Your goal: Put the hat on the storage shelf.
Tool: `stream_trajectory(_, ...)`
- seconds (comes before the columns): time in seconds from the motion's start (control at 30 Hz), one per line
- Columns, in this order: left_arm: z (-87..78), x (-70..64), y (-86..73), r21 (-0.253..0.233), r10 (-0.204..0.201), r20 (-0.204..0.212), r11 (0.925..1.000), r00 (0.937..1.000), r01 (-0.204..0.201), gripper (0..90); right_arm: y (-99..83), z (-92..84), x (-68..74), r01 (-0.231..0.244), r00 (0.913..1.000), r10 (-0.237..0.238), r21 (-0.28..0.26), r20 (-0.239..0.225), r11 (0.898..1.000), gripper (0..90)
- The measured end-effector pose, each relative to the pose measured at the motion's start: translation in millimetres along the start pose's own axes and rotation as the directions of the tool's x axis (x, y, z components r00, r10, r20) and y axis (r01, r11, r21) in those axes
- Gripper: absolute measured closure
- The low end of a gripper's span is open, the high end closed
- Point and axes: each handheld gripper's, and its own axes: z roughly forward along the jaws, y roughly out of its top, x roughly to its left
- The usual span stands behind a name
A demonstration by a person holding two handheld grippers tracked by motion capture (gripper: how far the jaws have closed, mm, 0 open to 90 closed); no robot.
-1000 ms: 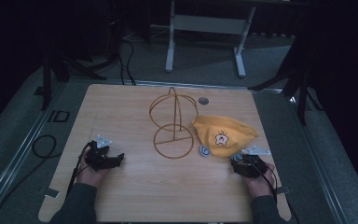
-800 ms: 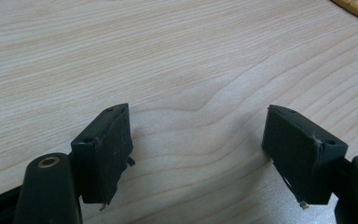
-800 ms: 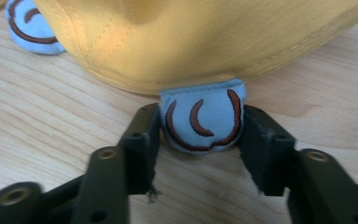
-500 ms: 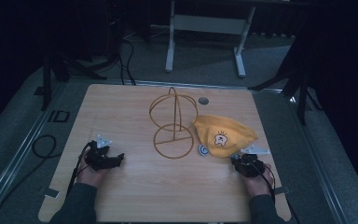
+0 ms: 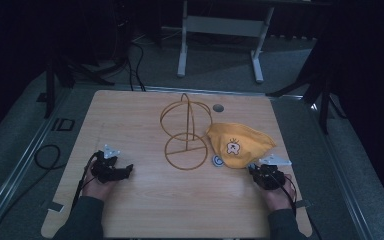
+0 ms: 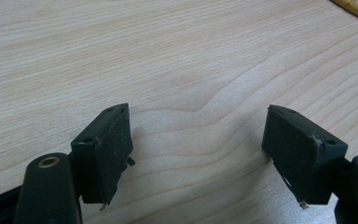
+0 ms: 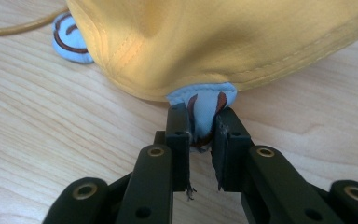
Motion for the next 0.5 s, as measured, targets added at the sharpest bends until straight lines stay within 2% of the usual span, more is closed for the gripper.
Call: stream_trajectory(0.5,-0.1,-0.1,-0.1,0.000,-0.001,0.000,1.0000,1.0000,0.001,24.3,24.5,-25.7,12.4,0.051,0.9983,-0.053,-0.079,-0.026,0.996,78.2)
